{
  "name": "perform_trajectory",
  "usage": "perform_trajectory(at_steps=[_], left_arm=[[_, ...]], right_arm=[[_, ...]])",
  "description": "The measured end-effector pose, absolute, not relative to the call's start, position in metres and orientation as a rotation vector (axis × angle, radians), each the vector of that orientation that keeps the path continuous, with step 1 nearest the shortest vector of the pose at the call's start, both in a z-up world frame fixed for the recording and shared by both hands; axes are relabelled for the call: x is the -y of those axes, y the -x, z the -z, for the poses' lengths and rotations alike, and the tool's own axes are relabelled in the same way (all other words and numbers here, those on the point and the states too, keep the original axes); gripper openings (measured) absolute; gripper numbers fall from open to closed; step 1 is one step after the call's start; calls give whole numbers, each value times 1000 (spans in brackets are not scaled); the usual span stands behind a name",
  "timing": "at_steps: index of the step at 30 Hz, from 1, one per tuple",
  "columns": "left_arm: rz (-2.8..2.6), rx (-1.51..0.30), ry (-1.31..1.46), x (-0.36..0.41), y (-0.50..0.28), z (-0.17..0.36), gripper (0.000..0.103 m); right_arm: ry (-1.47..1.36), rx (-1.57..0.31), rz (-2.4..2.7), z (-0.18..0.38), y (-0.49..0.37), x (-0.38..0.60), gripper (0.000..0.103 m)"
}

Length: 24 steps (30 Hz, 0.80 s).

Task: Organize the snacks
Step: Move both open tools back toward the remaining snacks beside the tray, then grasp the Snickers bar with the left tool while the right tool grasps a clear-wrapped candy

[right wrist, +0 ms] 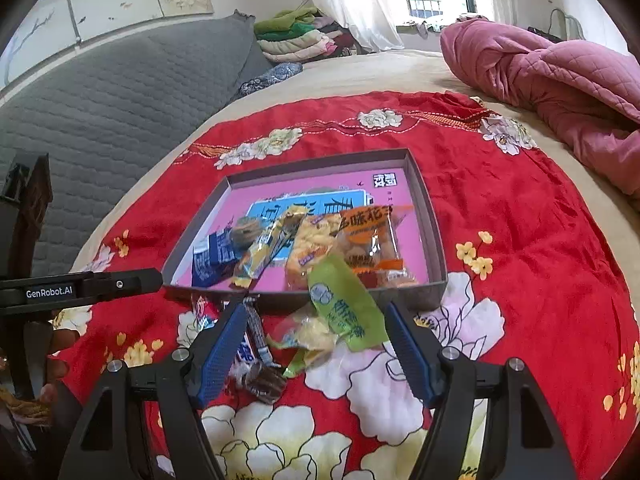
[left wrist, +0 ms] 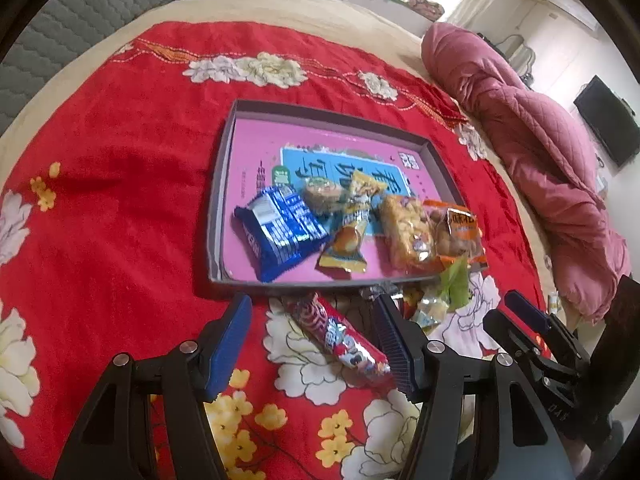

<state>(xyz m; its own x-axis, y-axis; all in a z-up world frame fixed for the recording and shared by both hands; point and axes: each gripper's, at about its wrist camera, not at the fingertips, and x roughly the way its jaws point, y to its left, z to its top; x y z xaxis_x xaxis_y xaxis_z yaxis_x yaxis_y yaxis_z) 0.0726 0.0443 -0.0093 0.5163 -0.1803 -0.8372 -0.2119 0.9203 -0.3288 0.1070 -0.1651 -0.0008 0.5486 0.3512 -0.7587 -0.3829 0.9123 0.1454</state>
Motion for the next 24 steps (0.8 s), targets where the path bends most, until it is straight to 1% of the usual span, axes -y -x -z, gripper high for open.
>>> perform_trajectory(at_steps=[24], left_arm=[[4, -1188, 538, -33, -71, 58, 65]], right_arm=[[251, -998, -507, 40, -82, 139, 71]])
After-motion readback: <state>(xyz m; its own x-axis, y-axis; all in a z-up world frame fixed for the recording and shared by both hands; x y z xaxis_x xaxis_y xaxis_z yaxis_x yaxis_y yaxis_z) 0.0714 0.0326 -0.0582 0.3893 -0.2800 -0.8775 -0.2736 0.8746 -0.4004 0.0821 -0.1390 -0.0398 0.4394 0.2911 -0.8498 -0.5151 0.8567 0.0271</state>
